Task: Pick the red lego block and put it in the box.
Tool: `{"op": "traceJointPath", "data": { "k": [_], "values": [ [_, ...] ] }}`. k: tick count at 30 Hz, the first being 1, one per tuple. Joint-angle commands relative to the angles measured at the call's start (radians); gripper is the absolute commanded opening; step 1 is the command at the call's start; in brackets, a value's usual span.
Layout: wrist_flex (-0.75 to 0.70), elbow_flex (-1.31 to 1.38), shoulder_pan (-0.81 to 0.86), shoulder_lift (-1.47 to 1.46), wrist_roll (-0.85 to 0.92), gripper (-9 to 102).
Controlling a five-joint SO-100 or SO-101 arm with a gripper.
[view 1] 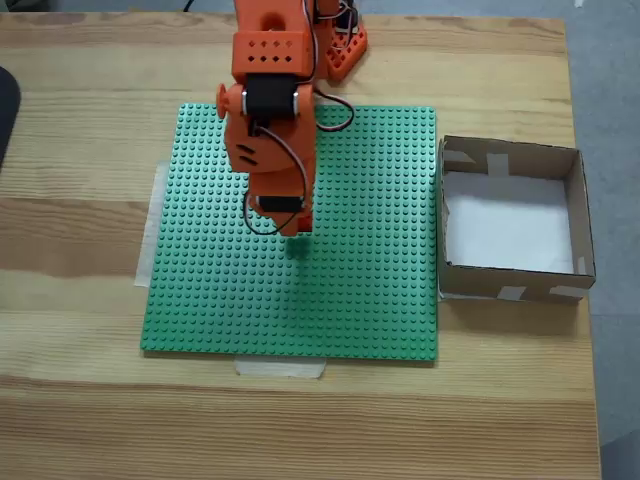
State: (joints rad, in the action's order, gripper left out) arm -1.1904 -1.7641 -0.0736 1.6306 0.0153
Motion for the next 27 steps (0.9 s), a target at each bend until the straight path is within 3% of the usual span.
{"op": "traceJointPath", "data": {
  "k": [1, 8, 16, 27],
  "values": [
    [-0.026, 0.064, -0.012, 0.052, -0.009, 9],
    [-0.087, 0.15, -0.034, 0.074, -0.025, 9],
    [-0.207, 0.347, -0.143, 0.075, -0.048, 8],
    [-0.258, 0.494, -0.308, 0.075, -0.038, 8]
  ]
}}
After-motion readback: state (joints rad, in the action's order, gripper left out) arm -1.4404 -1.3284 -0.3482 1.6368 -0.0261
